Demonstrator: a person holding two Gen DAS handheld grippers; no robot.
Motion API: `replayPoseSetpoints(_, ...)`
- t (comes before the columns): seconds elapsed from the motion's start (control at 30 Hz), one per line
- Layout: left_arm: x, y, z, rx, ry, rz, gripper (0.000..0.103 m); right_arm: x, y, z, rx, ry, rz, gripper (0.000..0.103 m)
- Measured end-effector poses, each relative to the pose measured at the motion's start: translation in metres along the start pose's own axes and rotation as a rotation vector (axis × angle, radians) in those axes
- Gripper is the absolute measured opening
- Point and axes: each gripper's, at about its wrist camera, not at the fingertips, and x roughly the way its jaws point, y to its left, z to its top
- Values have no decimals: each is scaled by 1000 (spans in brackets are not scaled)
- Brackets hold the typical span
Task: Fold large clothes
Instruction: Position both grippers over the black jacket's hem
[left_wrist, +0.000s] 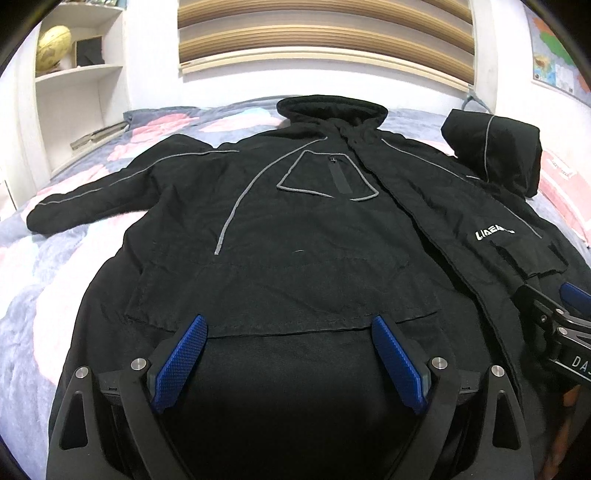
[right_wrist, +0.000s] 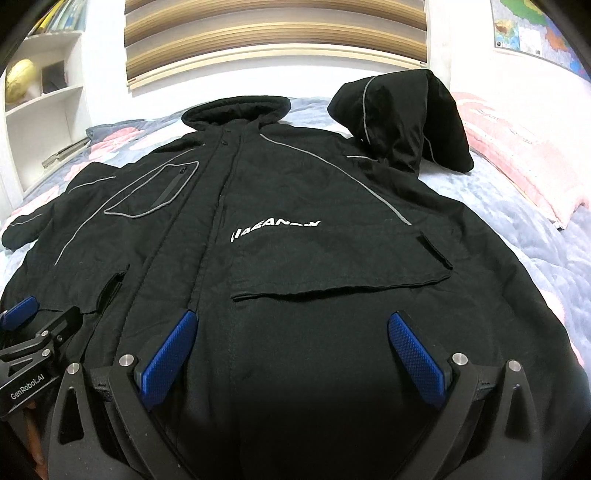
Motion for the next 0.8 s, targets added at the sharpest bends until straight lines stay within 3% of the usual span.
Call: replayPoseSetpoints(0.8, 0, 5, -1, 10, -2, 0, 92, 3, 1, -1, 2, 19, -1, 103)
